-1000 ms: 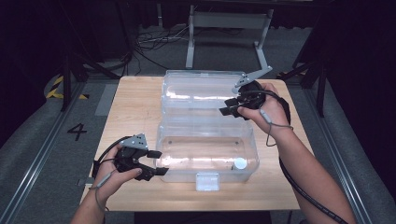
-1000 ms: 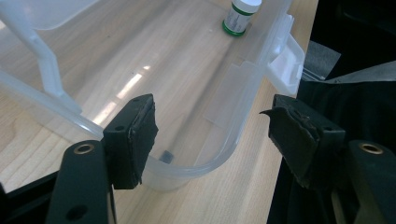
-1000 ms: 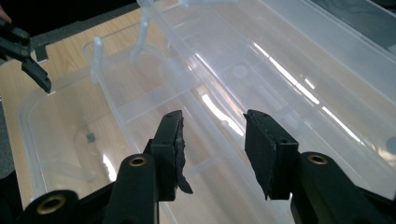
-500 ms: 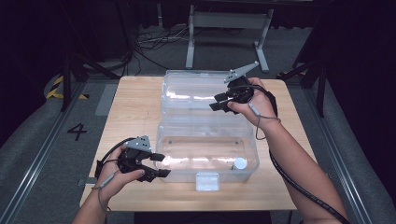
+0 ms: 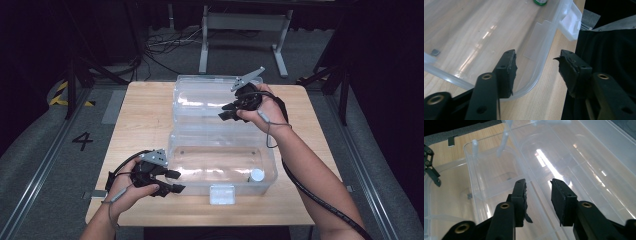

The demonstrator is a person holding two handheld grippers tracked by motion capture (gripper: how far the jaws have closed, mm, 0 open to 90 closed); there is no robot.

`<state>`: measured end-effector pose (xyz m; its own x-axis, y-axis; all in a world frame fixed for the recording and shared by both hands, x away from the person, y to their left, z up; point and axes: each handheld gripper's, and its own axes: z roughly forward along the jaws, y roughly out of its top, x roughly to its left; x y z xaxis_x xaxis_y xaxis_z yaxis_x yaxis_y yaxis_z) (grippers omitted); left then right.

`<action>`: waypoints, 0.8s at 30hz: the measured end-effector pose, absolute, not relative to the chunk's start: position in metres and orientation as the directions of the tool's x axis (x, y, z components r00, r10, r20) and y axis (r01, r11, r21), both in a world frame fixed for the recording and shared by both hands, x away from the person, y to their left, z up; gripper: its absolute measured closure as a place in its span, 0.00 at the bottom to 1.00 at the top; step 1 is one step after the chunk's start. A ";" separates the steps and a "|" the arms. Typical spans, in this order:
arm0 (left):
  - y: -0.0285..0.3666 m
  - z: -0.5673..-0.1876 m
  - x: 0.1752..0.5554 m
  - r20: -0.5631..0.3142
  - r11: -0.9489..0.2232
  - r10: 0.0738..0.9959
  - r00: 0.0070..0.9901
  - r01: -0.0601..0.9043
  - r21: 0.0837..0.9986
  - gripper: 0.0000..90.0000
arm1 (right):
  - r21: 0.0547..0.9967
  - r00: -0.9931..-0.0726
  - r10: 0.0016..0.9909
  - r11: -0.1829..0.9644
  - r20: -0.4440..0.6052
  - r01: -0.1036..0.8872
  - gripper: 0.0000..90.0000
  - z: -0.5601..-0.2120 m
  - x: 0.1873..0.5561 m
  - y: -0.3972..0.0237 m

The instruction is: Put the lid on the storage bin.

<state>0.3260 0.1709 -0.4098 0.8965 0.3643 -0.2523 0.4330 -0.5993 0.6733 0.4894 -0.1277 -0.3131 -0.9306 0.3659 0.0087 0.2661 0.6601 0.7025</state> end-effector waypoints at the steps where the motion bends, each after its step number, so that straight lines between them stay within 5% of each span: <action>1: 0.170 -0.410 0.326 -0.255 -0.598 0.362 0.896 0.434 0.674 0.60 | 0.702 -0.931 0.365 0.661 0.006 0.264 0.74 -0.313 0.490 -0.128; 8: 0.171 -0.409 0.325 -0.217 -0.604 0.359 0.908 0.404 0.687 0.82 | 0.695 -0.932 0.362 0.675 -0.020 0.247 0.83 -0.312 0.490 -0.129; 24: 0.171 -0.410 0.326 -0.223 -0.606 0.351 0.909 0.402 0.686 0.83 | 0.699 -0.949 0.312 0.686 -0.029 0.204 0.90 -0.312 0.487 -0.129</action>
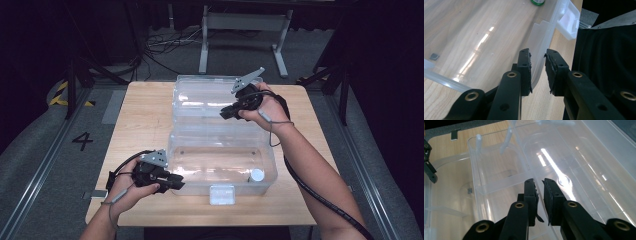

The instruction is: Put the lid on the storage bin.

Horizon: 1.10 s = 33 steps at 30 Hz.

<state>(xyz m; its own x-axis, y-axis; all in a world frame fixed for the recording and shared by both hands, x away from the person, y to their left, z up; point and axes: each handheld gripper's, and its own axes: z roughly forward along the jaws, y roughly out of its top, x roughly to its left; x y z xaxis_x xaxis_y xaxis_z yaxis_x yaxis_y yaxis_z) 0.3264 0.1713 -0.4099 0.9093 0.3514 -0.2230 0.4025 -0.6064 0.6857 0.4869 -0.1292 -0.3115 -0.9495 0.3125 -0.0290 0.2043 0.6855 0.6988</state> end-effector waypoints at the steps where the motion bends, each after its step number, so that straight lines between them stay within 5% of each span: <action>1: 0.171 -0.410 0.326 -0.224 -0.606 0.352 0.909 0.403 0.686 0.83 | 0.701 -0.950 0.312 0.683 -0.028 0.204 0.91 -0.312 0.486 -0.130; 33: 0.171 -0.410 0.326 -0.218 -0.611 0.353 0.910 0.401 0.683 0.83 | 0.707 -0.969 0.240 0.694 -0.049 0.136 0.94 -0.303 0.446 -0.134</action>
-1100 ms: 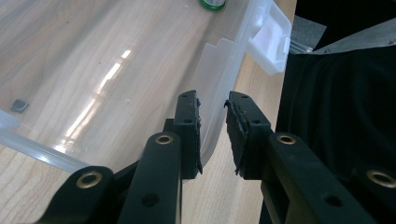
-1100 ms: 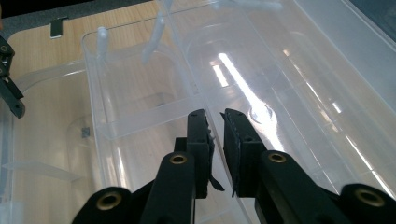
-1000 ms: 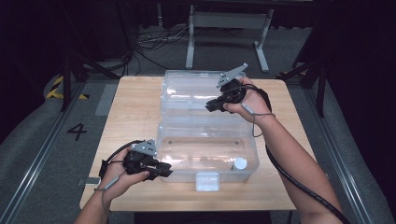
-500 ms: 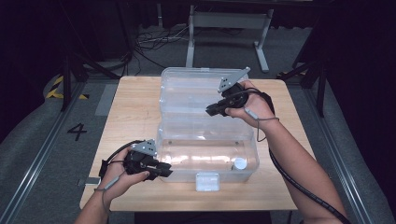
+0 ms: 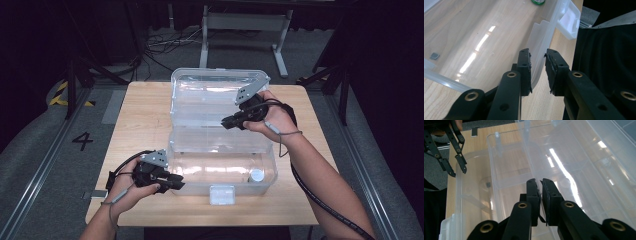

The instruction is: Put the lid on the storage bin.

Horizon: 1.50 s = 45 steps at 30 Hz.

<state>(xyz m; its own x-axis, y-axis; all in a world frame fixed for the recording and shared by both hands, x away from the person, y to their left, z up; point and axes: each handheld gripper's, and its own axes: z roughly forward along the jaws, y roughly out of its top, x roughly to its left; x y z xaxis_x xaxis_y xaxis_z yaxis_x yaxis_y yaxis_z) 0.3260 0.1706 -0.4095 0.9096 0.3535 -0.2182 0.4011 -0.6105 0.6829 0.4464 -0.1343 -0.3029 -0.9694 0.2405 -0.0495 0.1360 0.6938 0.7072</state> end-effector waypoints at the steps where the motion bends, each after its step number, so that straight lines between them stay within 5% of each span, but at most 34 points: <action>1: 0.171 -0.409 0.326 -0.218 -0.611 0.355 0.909 0.402 0.682 0.83 | 0.707 -0.970 0.238 0.694 -0.051 0.133 0.94 -0.303 0.446 -0.134; 45: 0.170 -0.408 0.325 -0.213 -0.613 0.361 0.908 0.403 0.680 0.82 | 0.705 -0.982 0.178 0.704 -0.065 0.081 0.96 -0.308 0.410 -0.139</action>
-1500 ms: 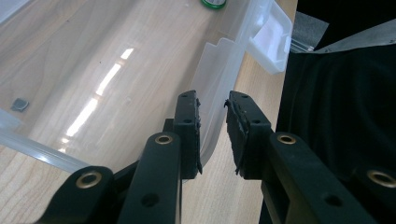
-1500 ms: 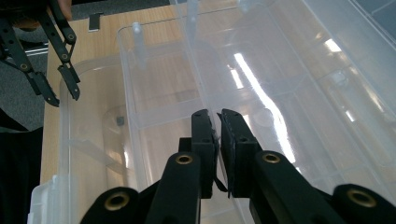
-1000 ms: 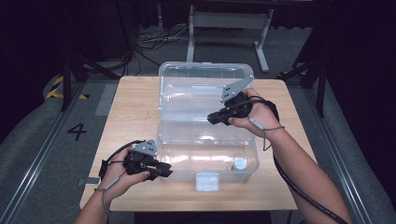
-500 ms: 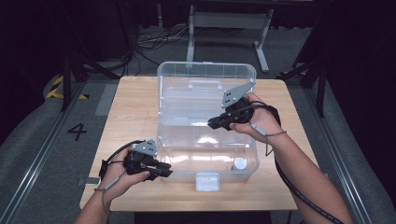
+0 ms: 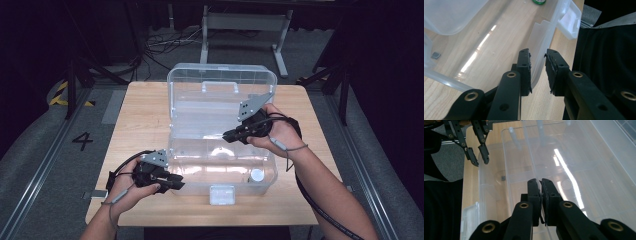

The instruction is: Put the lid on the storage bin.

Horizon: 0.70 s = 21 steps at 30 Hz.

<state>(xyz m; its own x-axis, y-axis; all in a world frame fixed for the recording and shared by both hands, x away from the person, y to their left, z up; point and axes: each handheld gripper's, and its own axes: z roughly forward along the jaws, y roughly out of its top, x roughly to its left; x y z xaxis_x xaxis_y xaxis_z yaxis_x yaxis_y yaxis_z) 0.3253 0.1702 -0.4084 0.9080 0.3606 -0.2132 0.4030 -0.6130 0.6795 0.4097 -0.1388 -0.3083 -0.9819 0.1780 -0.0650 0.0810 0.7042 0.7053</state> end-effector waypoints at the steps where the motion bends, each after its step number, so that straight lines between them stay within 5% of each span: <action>1: 0.170 -0.409 0.325 -0.214 -0.612 0.361 0.908 0.403 0.680 0.82 | 0.704 -0.982 0.176 0.705 -0.064 0.081 0.96 -0.309 0.409 -0.139; 21: 0.171 -0.407 0.325 -0.214 -0.612 0.364 0.907 0.406 0.679 0.83 | 0.709 -0.986 0.159 0.701 -0.056 0.073 0.96 -0.314 0.398 -0.140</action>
<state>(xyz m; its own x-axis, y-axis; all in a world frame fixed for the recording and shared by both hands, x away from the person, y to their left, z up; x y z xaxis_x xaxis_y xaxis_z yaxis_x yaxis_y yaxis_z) 0.3249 0.1707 -0.4073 0.9065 0.3639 -0.2141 0.4060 -0.6120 0.6787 0.3979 -0.1405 -0.3142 -0.9857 0.1593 -0.0558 0.0732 0.7013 0.7091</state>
